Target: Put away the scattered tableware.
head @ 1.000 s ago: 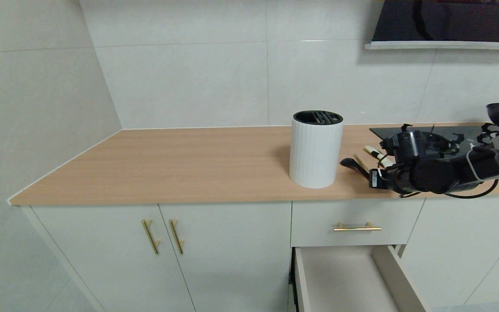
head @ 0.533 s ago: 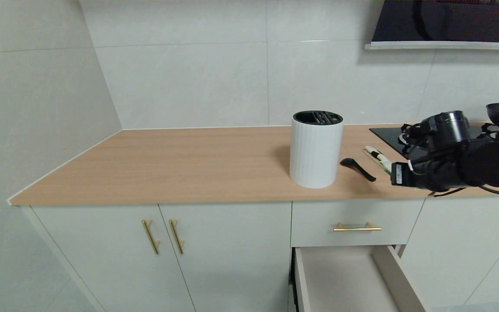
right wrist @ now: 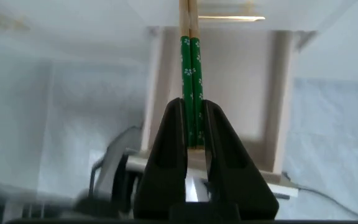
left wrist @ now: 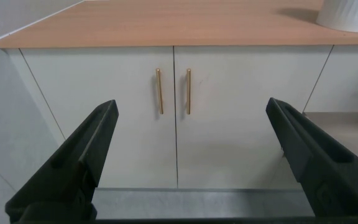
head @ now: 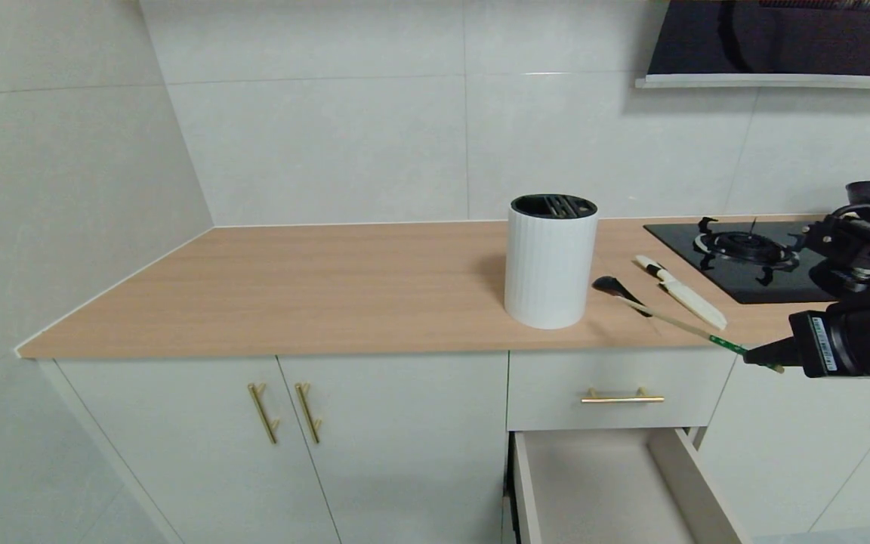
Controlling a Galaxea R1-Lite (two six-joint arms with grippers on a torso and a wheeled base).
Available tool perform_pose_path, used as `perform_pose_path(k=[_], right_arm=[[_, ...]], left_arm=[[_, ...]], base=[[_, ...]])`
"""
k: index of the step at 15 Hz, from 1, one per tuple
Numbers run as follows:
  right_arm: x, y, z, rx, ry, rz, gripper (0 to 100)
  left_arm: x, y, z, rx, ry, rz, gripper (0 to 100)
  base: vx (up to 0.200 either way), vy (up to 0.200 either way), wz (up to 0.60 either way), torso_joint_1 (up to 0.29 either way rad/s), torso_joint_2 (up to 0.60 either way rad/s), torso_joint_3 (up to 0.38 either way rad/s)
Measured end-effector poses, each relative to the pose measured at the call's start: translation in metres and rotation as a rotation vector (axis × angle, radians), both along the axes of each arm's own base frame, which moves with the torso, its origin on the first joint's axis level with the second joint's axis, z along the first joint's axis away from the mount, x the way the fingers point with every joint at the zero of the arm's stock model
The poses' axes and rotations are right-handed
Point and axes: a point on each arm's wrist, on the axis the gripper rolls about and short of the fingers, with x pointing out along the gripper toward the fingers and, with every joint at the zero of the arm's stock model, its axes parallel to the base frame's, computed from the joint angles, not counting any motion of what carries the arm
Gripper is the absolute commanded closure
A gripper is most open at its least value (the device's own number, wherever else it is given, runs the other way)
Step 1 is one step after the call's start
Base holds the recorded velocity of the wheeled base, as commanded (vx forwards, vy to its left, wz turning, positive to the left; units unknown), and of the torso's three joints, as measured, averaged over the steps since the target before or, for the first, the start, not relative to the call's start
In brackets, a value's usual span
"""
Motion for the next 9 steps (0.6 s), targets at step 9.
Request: perform_pose_path(k=[9], right_arm=[[-0.006,0.015,-0.017,-0.054,0.036,0.121,100]], left_arm=[[0.0,0.0,0.0,0.0,0.0,0.0,0]], base=[[0.0,0.0,0.0,0.0,0.0,0.0]])
